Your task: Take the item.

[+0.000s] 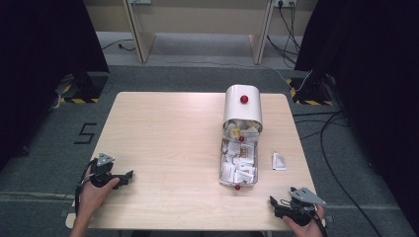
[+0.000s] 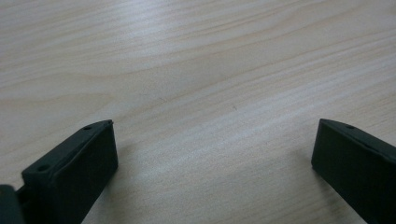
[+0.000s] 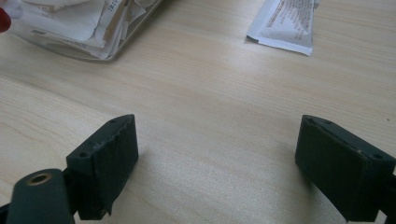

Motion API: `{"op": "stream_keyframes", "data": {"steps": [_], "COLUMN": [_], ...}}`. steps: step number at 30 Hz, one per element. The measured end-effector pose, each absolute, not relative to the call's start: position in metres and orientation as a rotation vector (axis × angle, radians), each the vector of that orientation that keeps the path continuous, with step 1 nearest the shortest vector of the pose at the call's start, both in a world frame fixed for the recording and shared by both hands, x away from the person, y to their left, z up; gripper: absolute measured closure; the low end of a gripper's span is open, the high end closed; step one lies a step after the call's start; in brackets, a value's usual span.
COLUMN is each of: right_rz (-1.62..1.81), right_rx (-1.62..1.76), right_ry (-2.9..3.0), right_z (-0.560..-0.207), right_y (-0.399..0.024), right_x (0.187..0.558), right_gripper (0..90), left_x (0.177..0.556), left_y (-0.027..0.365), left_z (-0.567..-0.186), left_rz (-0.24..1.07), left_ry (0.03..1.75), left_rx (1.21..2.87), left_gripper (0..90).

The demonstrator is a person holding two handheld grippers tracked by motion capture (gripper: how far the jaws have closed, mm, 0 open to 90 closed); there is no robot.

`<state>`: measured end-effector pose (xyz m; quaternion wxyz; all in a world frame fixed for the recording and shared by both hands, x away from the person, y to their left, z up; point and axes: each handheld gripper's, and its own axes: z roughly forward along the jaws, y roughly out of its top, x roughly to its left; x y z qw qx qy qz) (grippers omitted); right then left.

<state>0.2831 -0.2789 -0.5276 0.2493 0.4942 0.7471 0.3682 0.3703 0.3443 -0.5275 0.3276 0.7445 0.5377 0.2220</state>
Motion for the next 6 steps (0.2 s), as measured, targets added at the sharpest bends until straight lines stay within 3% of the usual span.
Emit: {"op": "stream_keyframes", "data": {"steps": [6], "right_rz": [1.005], "right_rx": [1.346], "right_ry": [2.032], "right_z": [-0.5278], "right_y": [-0.2789], "right_x": [0.283], "right_gripper": [13.9], "left_x": [0.3703], "left_y": [0.3443], "left_z": [-0.5274], "left_rz": [0.581], "left_ry": [1.408], "left_rx": [1.95], "left_gripper": [0.0]}}
